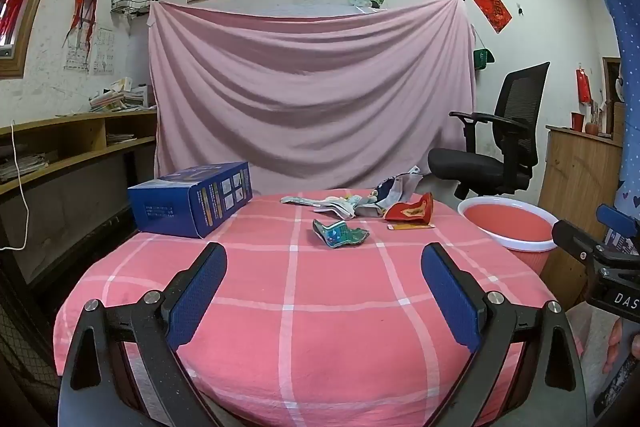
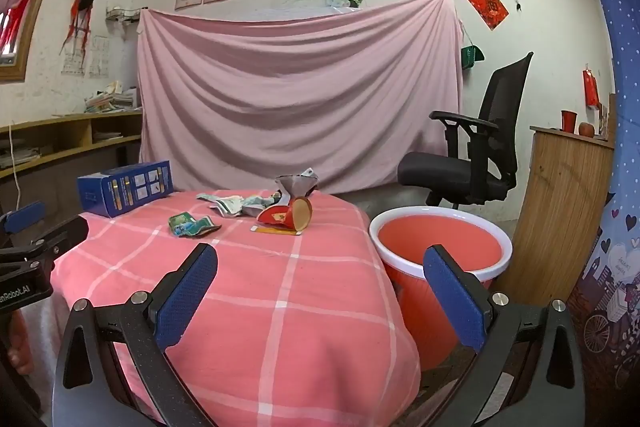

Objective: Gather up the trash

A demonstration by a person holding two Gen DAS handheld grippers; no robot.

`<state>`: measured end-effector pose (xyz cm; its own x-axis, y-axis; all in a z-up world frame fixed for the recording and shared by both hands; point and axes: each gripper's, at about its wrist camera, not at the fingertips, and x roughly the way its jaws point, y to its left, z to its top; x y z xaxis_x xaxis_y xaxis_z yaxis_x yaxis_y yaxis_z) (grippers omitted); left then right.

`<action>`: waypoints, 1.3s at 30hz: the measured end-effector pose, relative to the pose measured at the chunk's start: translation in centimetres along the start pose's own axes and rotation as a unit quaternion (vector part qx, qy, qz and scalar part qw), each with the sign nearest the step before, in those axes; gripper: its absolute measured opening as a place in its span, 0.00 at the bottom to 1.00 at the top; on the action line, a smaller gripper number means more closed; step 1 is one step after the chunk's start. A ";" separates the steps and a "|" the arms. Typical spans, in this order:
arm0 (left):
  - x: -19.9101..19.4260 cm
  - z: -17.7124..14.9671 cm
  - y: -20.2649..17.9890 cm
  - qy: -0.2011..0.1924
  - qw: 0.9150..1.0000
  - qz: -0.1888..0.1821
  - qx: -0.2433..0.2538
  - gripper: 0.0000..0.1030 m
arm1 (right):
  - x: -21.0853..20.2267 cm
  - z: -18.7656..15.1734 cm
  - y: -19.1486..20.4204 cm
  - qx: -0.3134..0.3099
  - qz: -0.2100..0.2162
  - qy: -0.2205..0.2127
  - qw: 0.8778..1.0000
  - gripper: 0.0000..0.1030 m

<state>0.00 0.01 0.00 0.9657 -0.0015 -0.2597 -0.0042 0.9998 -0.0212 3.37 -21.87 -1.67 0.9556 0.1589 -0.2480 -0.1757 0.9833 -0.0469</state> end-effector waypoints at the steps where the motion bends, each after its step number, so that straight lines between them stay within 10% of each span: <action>1: 0.0 0.0 0.0 0.000 1.000 0.000 0.000 0.93 | 0.0 0.0 0.0 0.000 0.000 0.000 1.000 1.00; 39: 0.0 0.0 0.0 -0.001 1.000 0.000 0.000 0.93 | 0.2 -0.1 0.4 0.002 0.001 0.003 1.000 1.00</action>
<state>0.00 0.01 0.00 0.9660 -0.0008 -0.2584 -0.0046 0.9998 -0.0204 3.46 -21.48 -1.81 0.9536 0.1603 -0.2547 -0.1767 0.9833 -0.0425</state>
